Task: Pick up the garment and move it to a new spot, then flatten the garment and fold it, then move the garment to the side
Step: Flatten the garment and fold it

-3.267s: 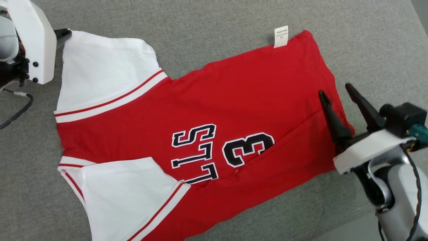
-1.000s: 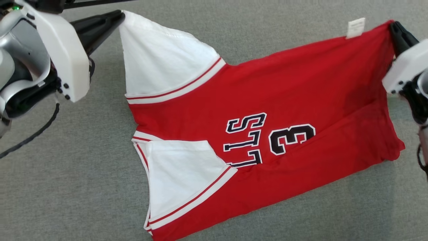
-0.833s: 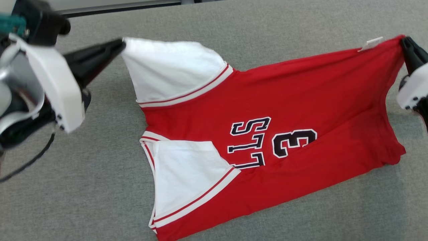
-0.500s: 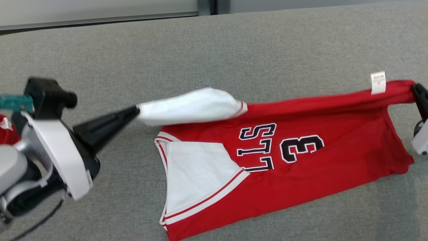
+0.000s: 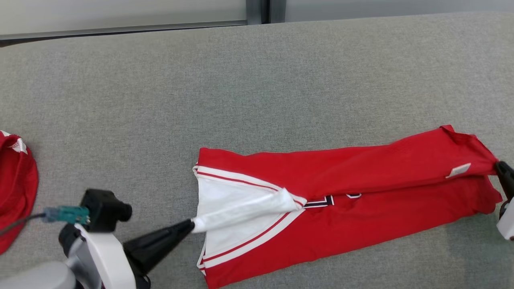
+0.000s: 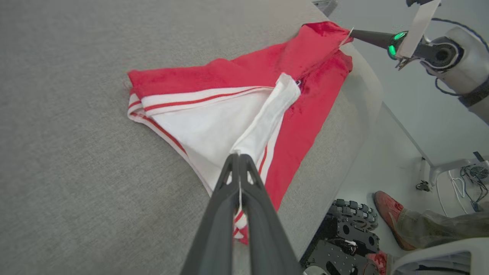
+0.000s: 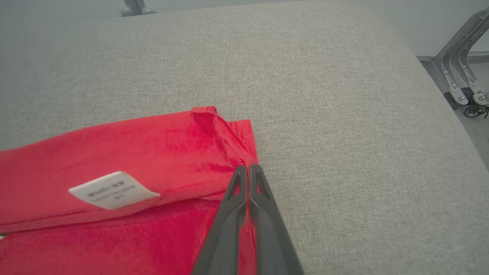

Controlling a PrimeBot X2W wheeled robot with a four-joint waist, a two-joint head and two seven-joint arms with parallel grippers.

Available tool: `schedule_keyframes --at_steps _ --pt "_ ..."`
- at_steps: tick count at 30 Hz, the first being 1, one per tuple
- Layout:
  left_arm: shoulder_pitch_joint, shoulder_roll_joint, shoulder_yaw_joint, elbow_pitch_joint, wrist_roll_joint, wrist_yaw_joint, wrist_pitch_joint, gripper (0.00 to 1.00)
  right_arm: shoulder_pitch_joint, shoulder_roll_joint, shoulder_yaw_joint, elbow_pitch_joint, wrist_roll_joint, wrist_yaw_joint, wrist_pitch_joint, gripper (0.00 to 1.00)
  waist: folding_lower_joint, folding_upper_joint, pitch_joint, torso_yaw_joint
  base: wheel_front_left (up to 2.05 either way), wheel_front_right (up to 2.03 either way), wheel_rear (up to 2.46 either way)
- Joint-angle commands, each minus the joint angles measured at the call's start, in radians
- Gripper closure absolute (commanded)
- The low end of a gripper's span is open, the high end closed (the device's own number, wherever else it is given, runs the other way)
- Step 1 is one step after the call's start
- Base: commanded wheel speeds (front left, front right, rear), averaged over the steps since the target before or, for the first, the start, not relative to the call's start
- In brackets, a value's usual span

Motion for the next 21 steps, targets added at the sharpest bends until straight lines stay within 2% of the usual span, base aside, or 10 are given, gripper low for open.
schedule_keyframes --at_steps 1,3,4,5,6,7,10,14,18,21 --pt "0.021 -0.009 0.001 0.008 0.011 0.009 -0.001 1.00 0.014 0.006 -0.009 0.006 -0.004 -0.001 0.000 1.00 0.0000 0.0000 0.002 0.002 0.00 0.00 0.00" --pt "0.050 -0.033 0.001 0.029 0.031 0.021 -0.011 1.00 0.029 0.027 -0.024 0.017 -0.008 -0.001 -0.005 1.00 0.0000 0.0000 0.002 0.004 0.00 0.00 0.00" --pt "0.064 -0.048 0.000 0.041 0.041 0.030 -0.022 0.98 0.037 0.038 -0.032 0.024 -0.010 -0.001 -0.007 0.93 0.0000 0.0000 0.000 0.005 0.00 0.00 0.00" --pt "0.078 -0.064 0.000 0.057 0.047 0.045 -0.038 0.69 0.044 0.048 -0.045 0.027 -0.013 -0.001 -0.017 0.51 0.0000 0.0000 -0.002 0.006 0.00 0.00 0.00" --pt "0.090 -0.080 0.000 0.073 0.059 0.061 -0.053 0.20 0.049 0.062 -0.065 0.030 -0.013 -0.001 -0.028 0.00 0.0000 0.0000 -0.005 0.007 0.00 0.00 0.00" --pt "0.104 -0.100 0.001 0.086 0.066 0.079 -0.078 0.00 0.063 0.077 -0.077 0.030 -0.012 -0.001 -0.037 0.00 0.0000 0.0000 -0.010 0.008 0.00 0.00 0.00" --pt "0.154 -0.151 0.012 0.139 0.092 0.147 -0.173 0.00 0.115 0.110 -0.125 0.013 0.000 -0.001 -0.065 0.00 0.0000 0.0000 -0.026 0.011 0.00 0.00 0.00" --pt "0.240 -0.218 0.075 0.195 0.145 0.266 -0.241 0.00 0.206 0.141 -0.190 -0.038 0.010 0.000 -0.122 0.00 0.0000 0.0000 -0.045 0.019 0.00 0.00 0.00" --pt "0.366 -0.321 0.308 0.208 0.312 0.388 -0.246 0.00 0.249 0.166 -0.231 -0.093 0.035 0.000 -0.203 0.00 0.0000 0.0000 -0.052 0.036 0.00 0.00 0.00" --pt "0.471 -0.415 0.483 0.200 0.491 0.433 -0.246 0.00 0.228 0.171 -0.222 -0.084 0.029 0.000 -0.226 0.00 0.0000 0.0000 -0.057 0.058 0.00 0.00 0.00"
